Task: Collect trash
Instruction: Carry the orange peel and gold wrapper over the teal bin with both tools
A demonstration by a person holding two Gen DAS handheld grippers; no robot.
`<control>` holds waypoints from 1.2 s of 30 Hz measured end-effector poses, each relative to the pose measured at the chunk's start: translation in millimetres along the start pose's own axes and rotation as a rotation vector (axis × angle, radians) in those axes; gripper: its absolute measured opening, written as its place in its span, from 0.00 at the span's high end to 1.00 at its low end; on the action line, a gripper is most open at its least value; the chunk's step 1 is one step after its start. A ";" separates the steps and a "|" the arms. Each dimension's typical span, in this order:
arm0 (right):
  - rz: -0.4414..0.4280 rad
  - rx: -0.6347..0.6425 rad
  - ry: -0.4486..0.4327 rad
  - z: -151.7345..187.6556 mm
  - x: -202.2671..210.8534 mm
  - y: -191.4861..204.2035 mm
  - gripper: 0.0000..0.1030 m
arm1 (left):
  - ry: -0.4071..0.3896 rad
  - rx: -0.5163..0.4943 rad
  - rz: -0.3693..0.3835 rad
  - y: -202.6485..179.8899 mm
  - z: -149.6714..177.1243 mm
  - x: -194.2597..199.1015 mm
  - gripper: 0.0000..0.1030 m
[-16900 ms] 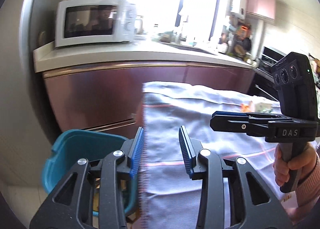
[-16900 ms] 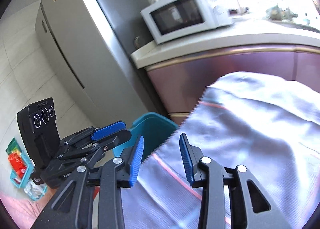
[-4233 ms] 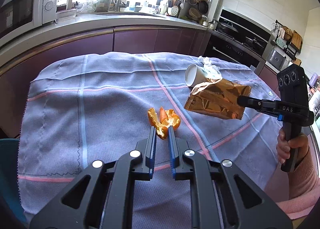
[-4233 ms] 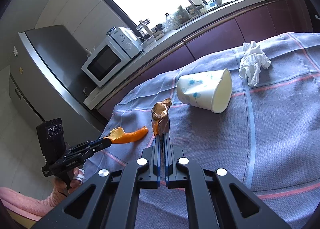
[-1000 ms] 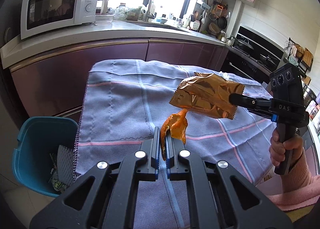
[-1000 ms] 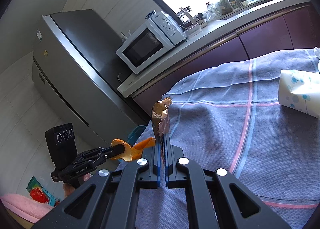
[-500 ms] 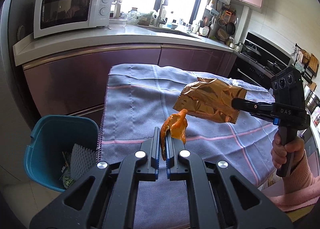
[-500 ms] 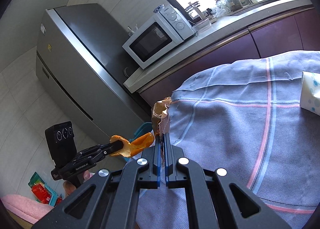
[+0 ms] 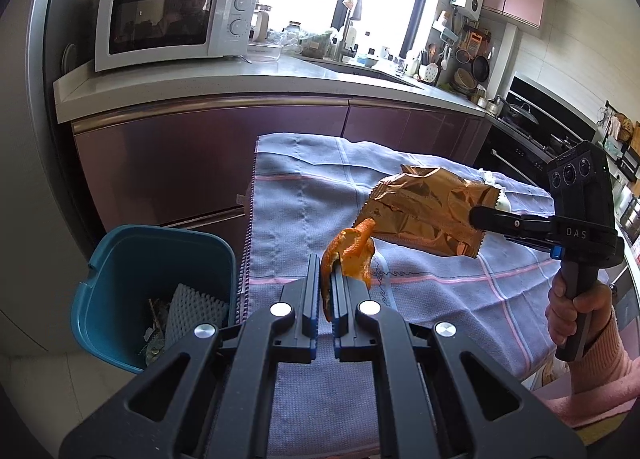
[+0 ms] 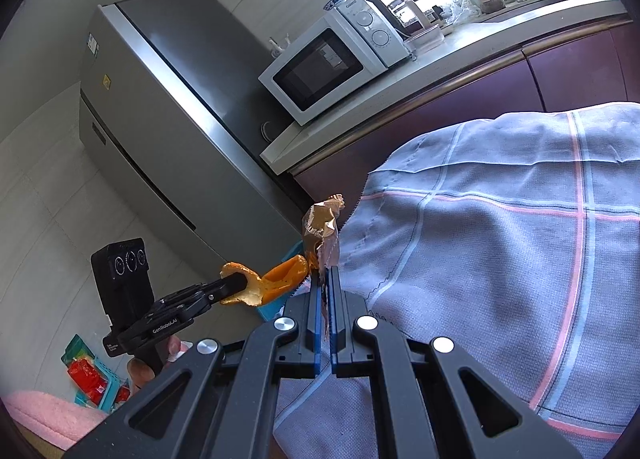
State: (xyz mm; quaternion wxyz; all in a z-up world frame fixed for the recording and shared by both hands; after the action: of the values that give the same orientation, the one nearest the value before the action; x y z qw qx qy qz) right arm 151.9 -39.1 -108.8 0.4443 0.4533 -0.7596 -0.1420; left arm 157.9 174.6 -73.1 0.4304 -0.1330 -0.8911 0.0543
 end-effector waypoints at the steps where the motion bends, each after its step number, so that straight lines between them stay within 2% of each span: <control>1: -0.002 0.001 0.003 -0.2 -1.8 0.9 0.98 | -0.001 0.003 -0.001 1.7 0.0 0.7 0.95; 36: -0.043 0.045 0.073 -6.6 -38.0 23.6 0.98 | -0.022 0.075 -0.061 43.9 1.9 18.6 0.95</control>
State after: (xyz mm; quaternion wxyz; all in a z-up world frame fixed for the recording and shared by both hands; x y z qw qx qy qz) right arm 151.4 6.0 -111.2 0.4579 0.4844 -0.7361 -0.1177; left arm 153.7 222.0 -69.5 0.4269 -0.0889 -0.8967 0.0761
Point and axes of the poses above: each gripper's, at about its wrist camera, not at the fingertips, and x roughly against the way its jaws point, y to its left, z to its underside, the point moved 10 cm from there along -x, roughly the way its jaws point, and after that the axes turned 14 degrees about y, right-handed, at the moved point
